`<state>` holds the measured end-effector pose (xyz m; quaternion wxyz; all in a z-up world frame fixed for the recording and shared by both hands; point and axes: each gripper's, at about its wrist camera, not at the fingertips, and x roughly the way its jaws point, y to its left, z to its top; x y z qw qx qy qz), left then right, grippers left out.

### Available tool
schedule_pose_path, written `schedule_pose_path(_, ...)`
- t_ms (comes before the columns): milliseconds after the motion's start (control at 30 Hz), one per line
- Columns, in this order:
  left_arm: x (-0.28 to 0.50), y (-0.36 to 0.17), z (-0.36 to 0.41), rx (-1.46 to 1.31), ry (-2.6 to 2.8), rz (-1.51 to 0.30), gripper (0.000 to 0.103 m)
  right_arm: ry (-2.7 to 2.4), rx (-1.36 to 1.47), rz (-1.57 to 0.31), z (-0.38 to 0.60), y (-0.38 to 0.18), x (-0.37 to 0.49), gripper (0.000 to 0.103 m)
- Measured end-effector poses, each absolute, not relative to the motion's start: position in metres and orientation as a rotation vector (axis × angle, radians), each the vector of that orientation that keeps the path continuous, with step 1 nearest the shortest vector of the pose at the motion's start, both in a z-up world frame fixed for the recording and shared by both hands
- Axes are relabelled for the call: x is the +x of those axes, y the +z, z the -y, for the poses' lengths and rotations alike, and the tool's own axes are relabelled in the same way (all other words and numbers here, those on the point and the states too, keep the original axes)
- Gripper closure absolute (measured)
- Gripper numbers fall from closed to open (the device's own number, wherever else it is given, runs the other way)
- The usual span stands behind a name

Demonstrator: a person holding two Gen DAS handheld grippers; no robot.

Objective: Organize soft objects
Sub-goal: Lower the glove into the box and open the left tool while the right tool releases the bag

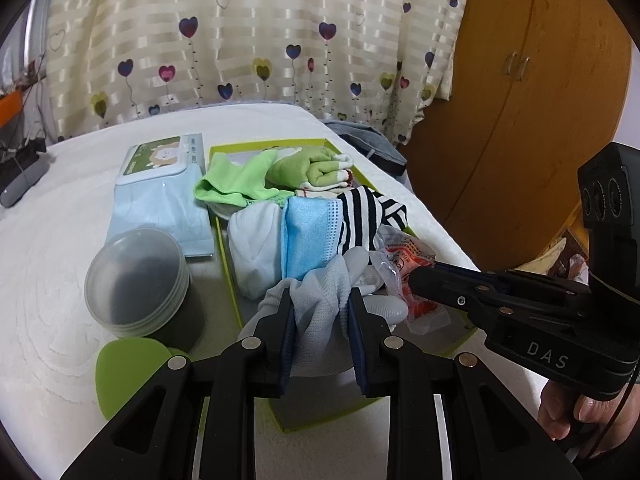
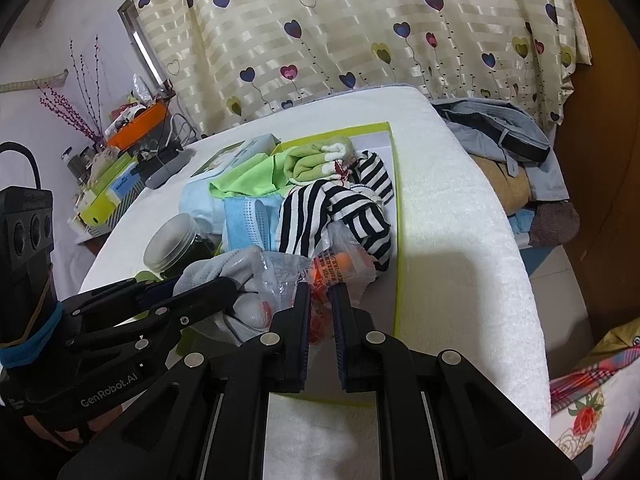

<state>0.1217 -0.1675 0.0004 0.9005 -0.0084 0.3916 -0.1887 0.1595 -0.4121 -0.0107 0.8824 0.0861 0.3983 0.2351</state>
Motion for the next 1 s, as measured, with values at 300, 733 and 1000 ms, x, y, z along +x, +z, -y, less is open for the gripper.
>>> schedule_pose_path(300, 0.122, -0.001, 0.167, -0.028, -0.399, -0.81, 0.08, 0.493, 0.17, -0.845, 0.409, -0.015, 0.165, 0.092)
schedule_pose_path(733, 0.113, 0.003, 0.167, -0.044, -0.425, -0.819, 0.069, 0.467, 0.11, -0.85, 0.409, -0.014, 0.15, 0.076)
schedule_pose_path(1000, 0.101, 0.007, 0.162, -0.052, -0.41, -0.796, 0.065, 0.462, 0.075, -0.828, 0.406, -0.009, 0.135, 0.06)
